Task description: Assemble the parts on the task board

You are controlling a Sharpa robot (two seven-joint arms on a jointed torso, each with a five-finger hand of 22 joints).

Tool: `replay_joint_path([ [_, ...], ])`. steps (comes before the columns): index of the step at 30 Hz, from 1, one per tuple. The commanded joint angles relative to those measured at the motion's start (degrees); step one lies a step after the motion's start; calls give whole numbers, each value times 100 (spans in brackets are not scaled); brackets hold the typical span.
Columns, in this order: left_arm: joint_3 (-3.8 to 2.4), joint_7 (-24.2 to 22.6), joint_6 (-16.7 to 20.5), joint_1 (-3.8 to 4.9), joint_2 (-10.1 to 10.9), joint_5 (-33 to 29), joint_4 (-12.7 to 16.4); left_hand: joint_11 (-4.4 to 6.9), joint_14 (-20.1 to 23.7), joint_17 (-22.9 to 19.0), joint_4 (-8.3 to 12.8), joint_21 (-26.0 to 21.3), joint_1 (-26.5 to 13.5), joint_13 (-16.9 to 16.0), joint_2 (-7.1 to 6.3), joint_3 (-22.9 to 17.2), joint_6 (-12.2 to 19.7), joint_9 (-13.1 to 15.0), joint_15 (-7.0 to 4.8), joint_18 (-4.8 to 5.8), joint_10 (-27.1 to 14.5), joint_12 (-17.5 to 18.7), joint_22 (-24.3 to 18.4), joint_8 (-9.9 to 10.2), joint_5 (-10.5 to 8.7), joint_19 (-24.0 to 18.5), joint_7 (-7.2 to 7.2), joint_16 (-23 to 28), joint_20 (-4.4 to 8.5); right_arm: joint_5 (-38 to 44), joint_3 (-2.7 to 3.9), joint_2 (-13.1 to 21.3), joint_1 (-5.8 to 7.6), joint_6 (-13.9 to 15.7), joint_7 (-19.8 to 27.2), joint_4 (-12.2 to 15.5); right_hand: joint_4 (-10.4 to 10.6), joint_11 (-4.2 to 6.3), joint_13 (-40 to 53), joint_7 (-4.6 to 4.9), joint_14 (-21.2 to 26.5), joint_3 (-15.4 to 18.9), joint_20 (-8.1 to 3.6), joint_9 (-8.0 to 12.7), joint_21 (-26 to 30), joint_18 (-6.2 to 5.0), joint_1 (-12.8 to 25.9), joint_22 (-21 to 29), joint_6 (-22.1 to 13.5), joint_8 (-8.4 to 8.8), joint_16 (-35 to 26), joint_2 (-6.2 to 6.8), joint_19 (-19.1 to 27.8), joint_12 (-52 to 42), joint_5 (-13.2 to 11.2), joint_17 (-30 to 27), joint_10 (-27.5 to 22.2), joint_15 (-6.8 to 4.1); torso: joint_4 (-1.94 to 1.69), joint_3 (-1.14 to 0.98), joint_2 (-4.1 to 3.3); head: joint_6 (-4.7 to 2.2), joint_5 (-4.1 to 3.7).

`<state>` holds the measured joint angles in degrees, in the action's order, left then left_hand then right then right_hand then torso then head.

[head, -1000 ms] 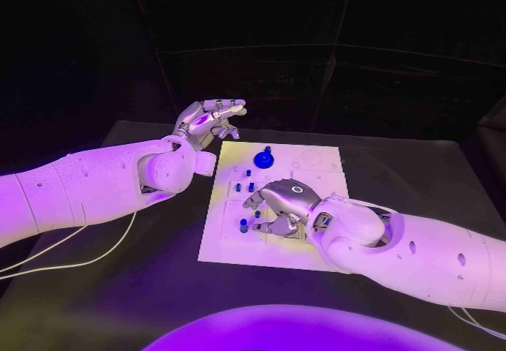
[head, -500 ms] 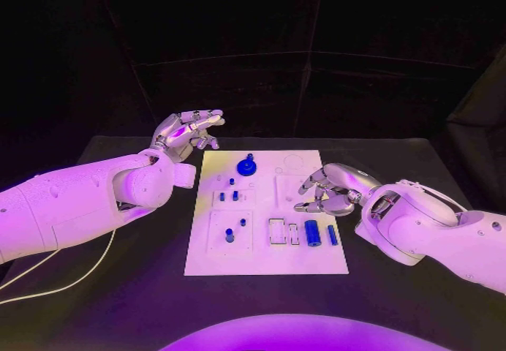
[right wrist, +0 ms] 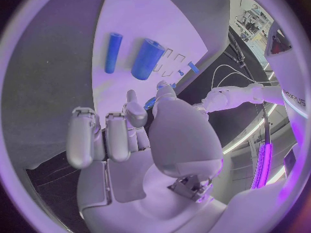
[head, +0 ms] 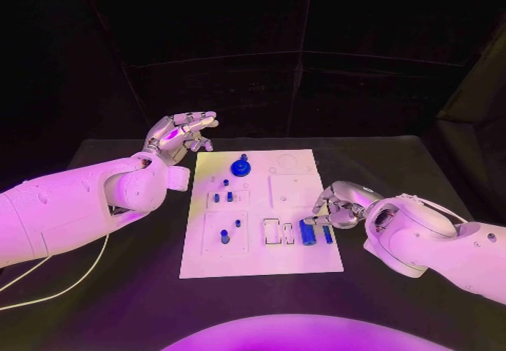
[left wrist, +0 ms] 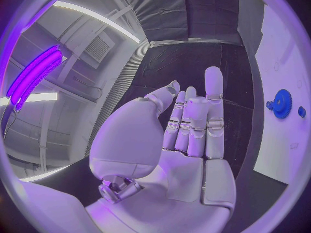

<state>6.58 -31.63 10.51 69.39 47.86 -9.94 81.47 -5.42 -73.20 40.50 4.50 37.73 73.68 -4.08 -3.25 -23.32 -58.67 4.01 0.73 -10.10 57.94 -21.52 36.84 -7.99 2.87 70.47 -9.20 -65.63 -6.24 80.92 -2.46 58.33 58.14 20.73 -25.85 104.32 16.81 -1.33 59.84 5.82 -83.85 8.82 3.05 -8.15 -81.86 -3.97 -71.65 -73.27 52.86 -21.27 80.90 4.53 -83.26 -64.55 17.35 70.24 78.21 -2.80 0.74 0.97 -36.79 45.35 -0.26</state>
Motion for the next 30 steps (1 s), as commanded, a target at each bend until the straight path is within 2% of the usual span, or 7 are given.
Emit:
replay_joint_path([
  [1, -3, -27, -74, 8, 8, -2, 16, -21, 49, -5, -2, -22, 49, 9, 22, 46, -10, -9, 4, -37, -18, -38, -9, -19, 2, -39, -25, 20, -18, 257, 3, -52, -50, -231, -404, 7, -7, 20, 71, 9, -306, 48, 13, -11, -26, 67, 76, -15, -47, -40, 44, 10, -42, -42, 34, 34, 32, -25, -13, 5, 1, 7, -10],
  [8, 0, -26, -78, 8, 17, -2, 17, -21, 49, -5, -2, -22, 49, 9, 22, 46, -10, -9, 4, -37, -18, -38, -9, -19, 2, -39, -25, 20, -18, 339, 2, -187, -205, -427, -549, -27, -1, 26, 205, 0, -311, 112, 11, -28, -39, 71, 193, -39, -65, -155, 77, -35, -48, -108, 29, 92, 34, -28, -25, 1, -1, 19, -3],
  [10, 1, -26, -77, 7, 20, -2, 16, -22, 50, -3, -4, -25, 47, 9, 27, 53, -14, -8, 5, -37, -19, -42, -13, -22, 2, -40, -25, 15, -19, 364, 1, -209, -225, -480, -582, -36, 0, 28, 224, -4, -312, 122, 11, -32, -42, 72, 217, -46, -62, -179, 84, -43, -49, -115, 27, 107, 34, -29, -18, 2, -3, 22, 5],
  [20, 8, -24, -87, 6, 19, -2, 11, -22, 50, -3, -4, -25, 47, 9, 27, 53, -14, -8, 5, -37, -19, -42, -13, -22, 2, -40, -25, 15, -19, 514, 1, -316, -293, -691, -713, -74, -1, 35, 282, -14, -315, 155, 8, -48, -56, 77, 305, -75, -61, -260, 103, -73, -58, -132, 23, 145, 32, -34, -12, -3, -5, 38, 22],
  [27, 21, -10, -97, 4, 20, -2, 6, -22, 50, -3, -4, -25, 47, 9, 27, 53, -14, -8, 5, -37, -19, -42, -13, -22, 2, -40, -25, 15, -19, 635, 1, -397, -327, -723, -768, -112, -19, 38, 280, -18, -311, 146, 6, -56, -57, 77, 263, -78, -73, -301, 100, -101, -56, -107, 42, 138, 13, -37, -27, 5, 3, 55, 24],
  [30, 27, -3, -103, 4, 22, -2, 7, -22, 50, -3, -4, -25, 47, 9, 27, 53, -14, -8, 5, -37, -19, -42, -13, -22, 2, -40, -25, 15, -19, 705, 1, -412, -339, -747, -798, -109, -29, 43, 303, -23, -311, 142, 4, -66, -61, 79, 193, -88, -75, -345, 106, -108, -58, -105, 55, 151, 8, -39, -20, 8, 2, 59, 37],
])
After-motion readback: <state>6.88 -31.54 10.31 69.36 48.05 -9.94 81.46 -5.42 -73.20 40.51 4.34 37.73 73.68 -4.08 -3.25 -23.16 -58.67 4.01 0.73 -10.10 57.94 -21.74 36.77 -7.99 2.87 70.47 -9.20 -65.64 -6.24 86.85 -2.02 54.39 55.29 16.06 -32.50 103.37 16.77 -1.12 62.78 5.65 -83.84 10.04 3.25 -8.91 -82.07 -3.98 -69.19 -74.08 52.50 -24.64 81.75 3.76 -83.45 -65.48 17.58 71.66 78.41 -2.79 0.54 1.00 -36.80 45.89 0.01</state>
